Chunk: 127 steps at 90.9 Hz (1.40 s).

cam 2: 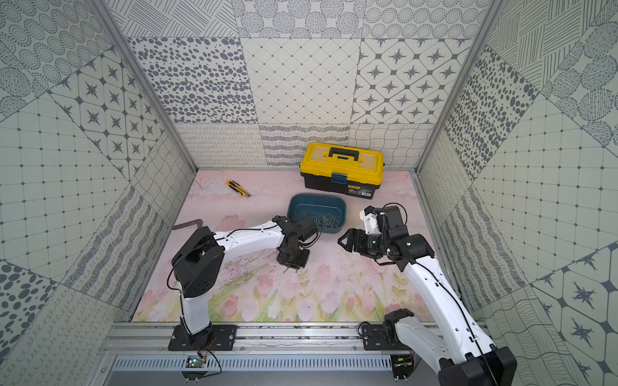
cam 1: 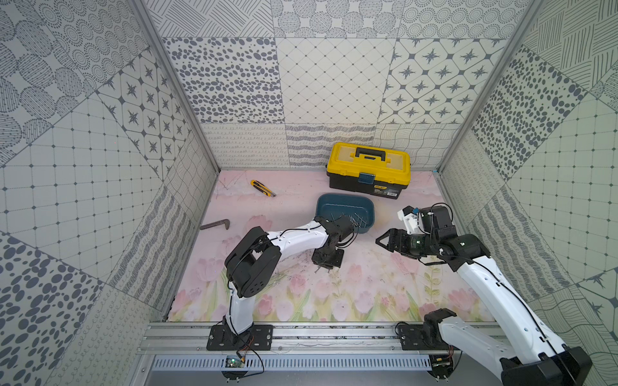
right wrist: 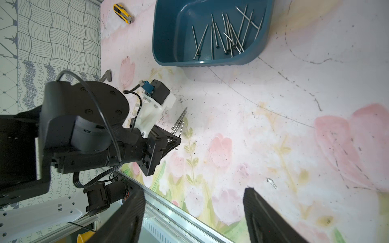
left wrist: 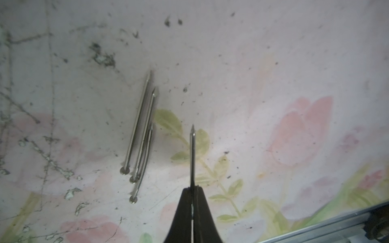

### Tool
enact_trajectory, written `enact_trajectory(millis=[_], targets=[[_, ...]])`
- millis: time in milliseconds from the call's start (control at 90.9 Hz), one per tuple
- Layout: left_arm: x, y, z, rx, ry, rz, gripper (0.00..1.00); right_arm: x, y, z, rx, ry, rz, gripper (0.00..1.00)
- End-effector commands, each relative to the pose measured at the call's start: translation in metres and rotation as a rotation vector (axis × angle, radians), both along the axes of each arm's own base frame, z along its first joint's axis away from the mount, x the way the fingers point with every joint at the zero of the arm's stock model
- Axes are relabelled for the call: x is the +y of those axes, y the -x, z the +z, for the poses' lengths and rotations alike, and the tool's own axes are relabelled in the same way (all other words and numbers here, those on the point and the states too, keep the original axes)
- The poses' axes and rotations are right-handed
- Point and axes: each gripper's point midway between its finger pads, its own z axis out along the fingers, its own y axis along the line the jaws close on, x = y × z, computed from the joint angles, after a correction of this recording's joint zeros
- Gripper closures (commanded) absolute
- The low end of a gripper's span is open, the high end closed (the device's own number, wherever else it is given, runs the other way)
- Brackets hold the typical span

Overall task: Put the nails on the desktop into the storage box
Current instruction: Pick up the nail from the center of the board.

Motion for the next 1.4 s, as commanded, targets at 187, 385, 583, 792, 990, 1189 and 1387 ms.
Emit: enact_trajectory(millis=[187, 385, 583, 792, 990, 1189, 1387], targets=[[-0.036, 0.004, 0.084, -0.012, 0.271, 0.005, 1.00, 0.012, -0.011, 0.034, -0.071, -0.112, 0.040, 0.10], [-0.063, 0.000, 0.144, -0.048, 0.570, 0.011, 1.00, 0.026, -0.019, 0.051, -0.044, -0.269, 0.064, 0.10], [-0.065, -0.006, 0.182, -0.061, 0.797, 0.061, 1.00, 0.036, -0.030, 0.064, -0.046, -0.359, 0.074, 0.13], [-0.075, -0.001, 0.213, -0.062, 0.957, 0.028, 1.00, 0.051, -0.042, 0.066, -0.012, -0.477, 0.092, 0.25], [-0.082, -0.009, 0.232, -0.037, 1.070, 0.047, 1.00, 0.067, -0.037, 0.060, 0.001, -0.464, 0.158, 0.32], [-0.090, -0.014, 0.240, -0.024, 1.101, 0.034, 1.00, 0.073, -0.036, 0.055, 0.013, -0.453, 0.171, 0.36], [-0.091, -0.020, 0.237, -0.030, 1.098, 0.042, 1.00, 0.079, -0.034, 0.060, 0.001, -0.451, 0.195, 0.46]])
